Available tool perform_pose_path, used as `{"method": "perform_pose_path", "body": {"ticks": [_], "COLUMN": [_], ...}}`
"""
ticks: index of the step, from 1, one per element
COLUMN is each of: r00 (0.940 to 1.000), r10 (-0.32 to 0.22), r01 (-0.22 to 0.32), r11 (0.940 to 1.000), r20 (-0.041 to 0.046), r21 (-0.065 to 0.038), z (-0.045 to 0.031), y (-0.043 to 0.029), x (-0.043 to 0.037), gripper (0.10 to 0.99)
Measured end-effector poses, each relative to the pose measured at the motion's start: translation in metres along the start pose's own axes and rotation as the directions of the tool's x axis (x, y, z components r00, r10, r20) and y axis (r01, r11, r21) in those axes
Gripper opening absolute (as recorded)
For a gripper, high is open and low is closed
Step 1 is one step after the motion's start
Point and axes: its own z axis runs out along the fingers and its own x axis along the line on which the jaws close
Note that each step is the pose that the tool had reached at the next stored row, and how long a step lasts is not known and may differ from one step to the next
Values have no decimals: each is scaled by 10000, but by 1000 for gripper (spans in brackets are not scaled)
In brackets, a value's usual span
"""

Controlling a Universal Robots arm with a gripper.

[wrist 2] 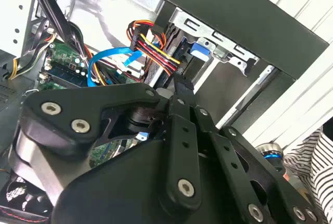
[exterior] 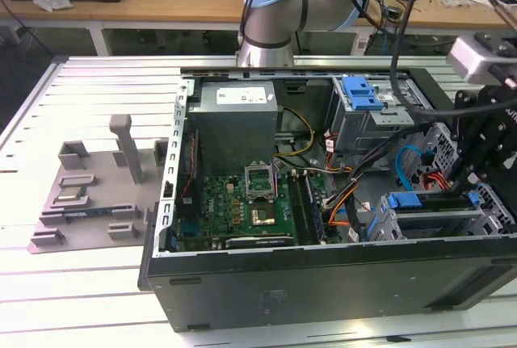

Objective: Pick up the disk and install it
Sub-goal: 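Insert the second disk wire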

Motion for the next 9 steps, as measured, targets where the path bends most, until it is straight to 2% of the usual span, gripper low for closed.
{"method": "perform_pose_path", "body": {"ticks": [1, 4, 5, 6, 8, 9], "r00": [10000, 10000, 10000, 10000, 10000, 10000], "r10": [0, 0, 0, 0, 0, 0], "r01": [0, 0, 0, 0, 0, 0], "r11": [10000, 10000, 10000, 10000, 10000, 10000], "r20": [-1, -1, -1, -1, -1, -1], "r21": [0, 0, 0, 0, 0, 0], "z": [-81, -82, -83, -83, -83, -83], "y": [3, 3, 3, 3, 3, 3], "x": [-1, -1, -1, -1, -1, -1], "gripper": [106, 114, 169, 169, 294, 294]}}
